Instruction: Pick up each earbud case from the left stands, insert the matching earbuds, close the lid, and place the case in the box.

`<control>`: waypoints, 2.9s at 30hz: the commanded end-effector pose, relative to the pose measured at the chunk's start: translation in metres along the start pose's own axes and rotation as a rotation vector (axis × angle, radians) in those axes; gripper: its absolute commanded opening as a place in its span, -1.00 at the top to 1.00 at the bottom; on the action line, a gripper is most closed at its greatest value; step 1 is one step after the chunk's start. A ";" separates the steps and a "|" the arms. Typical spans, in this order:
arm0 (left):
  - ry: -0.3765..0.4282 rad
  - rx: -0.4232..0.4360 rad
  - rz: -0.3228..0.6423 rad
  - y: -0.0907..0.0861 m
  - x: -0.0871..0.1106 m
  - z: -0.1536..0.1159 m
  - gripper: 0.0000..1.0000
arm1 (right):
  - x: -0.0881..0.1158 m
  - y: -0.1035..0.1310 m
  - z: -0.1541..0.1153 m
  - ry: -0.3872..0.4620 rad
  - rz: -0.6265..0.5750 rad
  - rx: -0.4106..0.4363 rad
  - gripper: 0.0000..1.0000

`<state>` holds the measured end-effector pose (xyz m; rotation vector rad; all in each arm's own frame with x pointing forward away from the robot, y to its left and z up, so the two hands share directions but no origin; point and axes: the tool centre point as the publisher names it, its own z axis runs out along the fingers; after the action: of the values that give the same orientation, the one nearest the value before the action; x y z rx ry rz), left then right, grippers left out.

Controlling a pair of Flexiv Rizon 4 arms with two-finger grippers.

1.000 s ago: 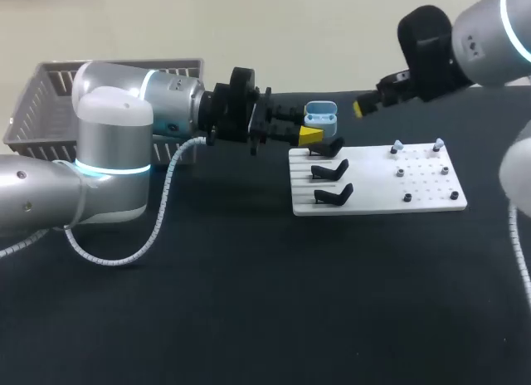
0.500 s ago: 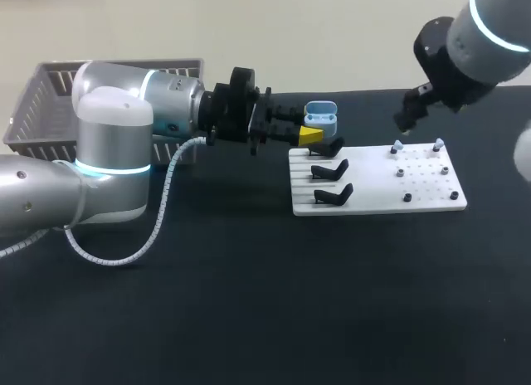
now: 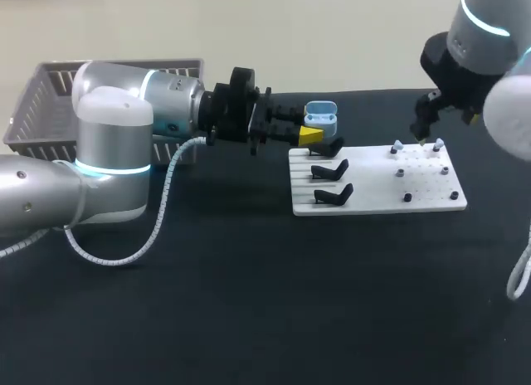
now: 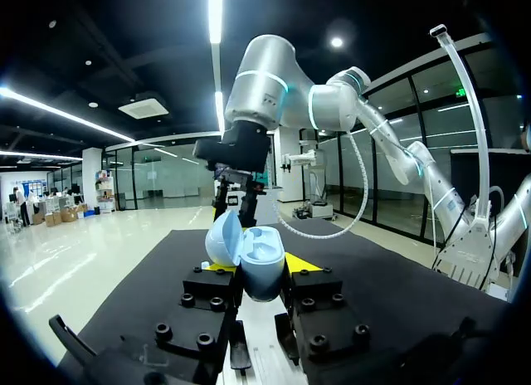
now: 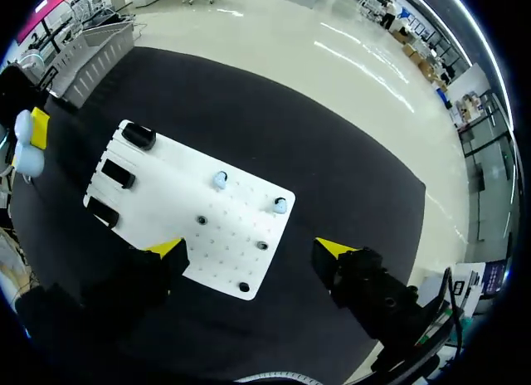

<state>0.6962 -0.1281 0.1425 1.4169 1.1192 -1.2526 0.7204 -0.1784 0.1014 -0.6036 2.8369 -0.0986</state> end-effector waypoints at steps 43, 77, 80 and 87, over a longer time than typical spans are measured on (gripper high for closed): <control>-0.003 -0.002 0.003 0.000 0.001 0.000 1.00 | -0.014 -0.029 0.080 0.165 0.029 0.019 0.10; -0.003 -0.002 0.003 0.000 0.001 0.000 1.00 | -0.013 -0.031 0.087 0.157 0.032 0.055 0.35; -0.003 -0.002 0.003 0.000 0.001 0.000 1.00 | -0.013 -0.032 0.087 0.151 0.037 0.060 0.77; -0.003 -0.002 0.003 0.000 0.001 0.000 1.00 | -0.009 -0.032 0.081 0.149 0.046 0.069 1.00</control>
<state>0.6962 -0.1281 0.1425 1.4169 1.1193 -1.2526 0.7680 -0.2044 0.0251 -0.5424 2.9856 -0.2388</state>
